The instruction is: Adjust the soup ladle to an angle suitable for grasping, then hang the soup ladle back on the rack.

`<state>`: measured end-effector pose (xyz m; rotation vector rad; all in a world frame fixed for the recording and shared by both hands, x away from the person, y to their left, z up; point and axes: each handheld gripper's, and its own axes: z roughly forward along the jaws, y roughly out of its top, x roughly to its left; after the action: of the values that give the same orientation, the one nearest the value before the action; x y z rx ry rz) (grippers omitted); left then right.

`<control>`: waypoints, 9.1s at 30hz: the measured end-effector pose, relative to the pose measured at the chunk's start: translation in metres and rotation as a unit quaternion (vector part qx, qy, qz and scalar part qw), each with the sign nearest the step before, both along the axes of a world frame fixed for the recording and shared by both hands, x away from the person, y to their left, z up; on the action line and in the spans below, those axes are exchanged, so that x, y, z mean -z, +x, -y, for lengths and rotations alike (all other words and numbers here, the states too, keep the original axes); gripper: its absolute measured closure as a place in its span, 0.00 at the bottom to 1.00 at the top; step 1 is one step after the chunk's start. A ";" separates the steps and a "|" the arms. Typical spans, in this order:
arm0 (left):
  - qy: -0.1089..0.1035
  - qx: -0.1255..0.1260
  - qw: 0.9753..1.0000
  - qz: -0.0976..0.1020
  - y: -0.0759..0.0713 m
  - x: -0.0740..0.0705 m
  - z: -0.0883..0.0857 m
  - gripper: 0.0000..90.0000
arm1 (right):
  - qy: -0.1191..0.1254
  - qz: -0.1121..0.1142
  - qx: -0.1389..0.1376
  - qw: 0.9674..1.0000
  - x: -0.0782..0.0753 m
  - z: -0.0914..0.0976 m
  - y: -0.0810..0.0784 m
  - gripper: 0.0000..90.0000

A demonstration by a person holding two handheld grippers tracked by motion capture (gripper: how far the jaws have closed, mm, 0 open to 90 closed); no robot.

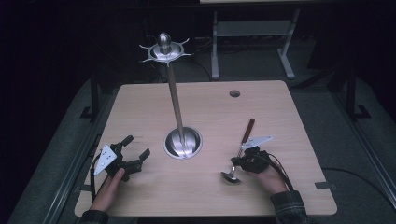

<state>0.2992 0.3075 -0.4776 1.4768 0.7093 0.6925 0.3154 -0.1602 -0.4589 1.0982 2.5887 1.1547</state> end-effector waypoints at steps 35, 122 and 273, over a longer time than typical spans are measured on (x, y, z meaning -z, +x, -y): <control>0.002 0.000 1.000 0.000 0.000 0.000 0.000 0.11 | -0.017 -0.015 -0.005 1.000 0.000 0.014 -0.015 1.00; 0.011 -0.005 1.000 -0.002 -0.001 -0.001 0.002 0.11 | 0.014 -0.014 0.051 0.999 0.006 0.008 0.067 1.00; 0.017 0.009 1.000 -0.012 -0.002 -0.001 0.006 0.11 | -0.174 -0.096 0.036 0.979 -0.039 -0.066 0.110 0.82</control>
<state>0.2973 0.3017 -0.4761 1.5236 0.7041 0.6763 0.4258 -0.0945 -0.4200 1.2593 2.7219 0.5714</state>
